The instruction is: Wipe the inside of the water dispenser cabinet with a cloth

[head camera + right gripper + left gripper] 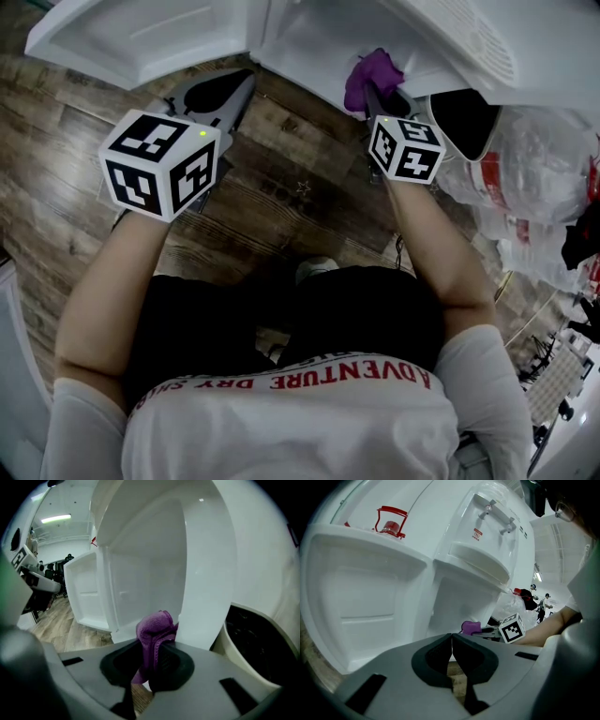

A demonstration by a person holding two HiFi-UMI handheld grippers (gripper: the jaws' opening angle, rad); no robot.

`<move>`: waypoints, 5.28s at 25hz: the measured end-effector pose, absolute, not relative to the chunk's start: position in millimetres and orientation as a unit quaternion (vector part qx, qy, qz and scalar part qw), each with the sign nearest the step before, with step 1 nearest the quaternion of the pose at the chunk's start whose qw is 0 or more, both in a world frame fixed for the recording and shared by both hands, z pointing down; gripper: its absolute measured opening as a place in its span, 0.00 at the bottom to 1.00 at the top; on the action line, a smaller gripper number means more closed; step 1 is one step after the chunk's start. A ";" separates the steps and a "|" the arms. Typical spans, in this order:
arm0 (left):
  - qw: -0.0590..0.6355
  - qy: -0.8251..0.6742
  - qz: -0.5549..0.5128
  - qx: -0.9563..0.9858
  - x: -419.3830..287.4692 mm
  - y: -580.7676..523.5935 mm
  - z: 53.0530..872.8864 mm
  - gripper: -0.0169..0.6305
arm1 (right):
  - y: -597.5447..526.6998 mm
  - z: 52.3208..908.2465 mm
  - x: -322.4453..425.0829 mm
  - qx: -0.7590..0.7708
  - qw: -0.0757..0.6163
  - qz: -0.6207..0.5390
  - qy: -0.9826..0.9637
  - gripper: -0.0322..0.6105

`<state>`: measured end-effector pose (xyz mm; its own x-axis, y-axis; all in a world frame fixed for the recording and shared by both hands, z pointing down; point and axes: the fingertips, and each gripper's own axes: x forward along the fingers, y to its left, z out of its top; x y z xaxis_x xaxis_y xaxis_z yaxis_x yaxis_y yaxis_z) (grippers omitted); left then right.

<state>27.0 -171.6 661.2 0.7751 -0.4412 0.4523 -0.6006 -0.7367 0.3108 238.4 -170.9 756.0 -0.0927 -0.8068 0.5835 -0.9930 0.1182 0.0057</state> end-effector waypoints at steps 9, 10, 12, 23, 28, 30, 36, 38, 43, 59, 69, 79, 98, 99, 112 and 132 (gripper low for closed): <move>0.228 -0.285 0.168 0.916 25.7 -171.7 657.0 0.07 | -178.6 701.7 235.6 0.644 0.186 0.164 -0.724 0.15; 0.229 -0.285 0.166 0.916 25.7 -171.8 656.4 0.07 | -178.7 696.3 235.7 0.645 0.180 0.163 -0.724 0.15; 0.228 -0.284 0.165 0.916 26.8 -171.2 655.4 0.07 | -178.4 685.5 236.0 0.648 0.170 0.157 -0.726 0.15; 0.222 -0.280 0.165 0.919 29.1 -169.1 653.5 0.07 | -176.0 632.1 239.2 0.661 0.117 0.119 -0.732 0.15; 0.220 -0.279 0.165 0.920 28.3 -168.2 653.5 0.07 | -174.8 614.0 240.9 0.670 0.091 0.106 -0.730 0.15; 0.220 -0.280 0.164 0.920 27.6 -168.6 653.5 0.07 | -174.4 608.2 241.4 0.671 0.084 0.100 -0.729 0.15; 0.220 -0.281 0.162 0.920 26.3 -168.0 651.6 0.07 | -174.2 601.3 242.4 0.676 0.074 0.098 -0.727 0.15; 0.222 -0.281 0.161 0.920 25.6 -166.9 651.5 0.07 | -176.1 601.2 240.4 0.675 0.070 0.100 -0.728 0.15; 0.220 -0.284 0.162 0.919 21.2 -165.7 648.9 0.07 | -181.7 600.8 233.2 0.670 0.065 0.099 -0.733 0.15; 0.238 -0.339 0.163 0.895 -35.0 -174.3 652.7 0.07 | -241.0 599.1 159.1 0.622 0.044 0.088 -0.777 0.15; 0.234 -0.361 0.174 0.886 -59.4 -180.2 656.2 0.07 | -272.9 595.1 120.6 0.601 0.028 0.087 -0.794 0.15; 0.197 -0.346 0.175 0.900 -43.0 -184.0 648.2 0.07 | -252.3 605.0 120.0 0.579 0.062 0.092 -0.808 0.15; 0.296 -0.333 0.160 0.881 -57.0 -128.2 481.0 0.07 | -131.3 484.2 26.4 0.389 0.173 0.197 -0.883 0.15; 0.301 -0.336 0.159 0.878 -61.3 -122.1 462.9 0.07 | -125.4 464.1 21.2 0.383 0.168 0.204 -0.885 0.15; 0.301 -0.320 0.100 0.893 -95.8 -64.3 154.8 0.07 | -66.5 139.3 -9.8 0.398 0.089 0.194 -0.892 0.15; 0.193 -0.290 0.037 0.936 -32.6 105.3 -78.2 0.07 | 121.9 -88.5 53.2 0.380 -0.004 0.114 -0.918 0.15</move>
<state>-32.6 105.3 -78.2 0.8287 -0.5294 0.1818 -0.5581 -0.7568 0.3403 53.2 121.9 -88.5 -0.7109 -0.6989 0.0792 -0.6970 0.6850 -0.2121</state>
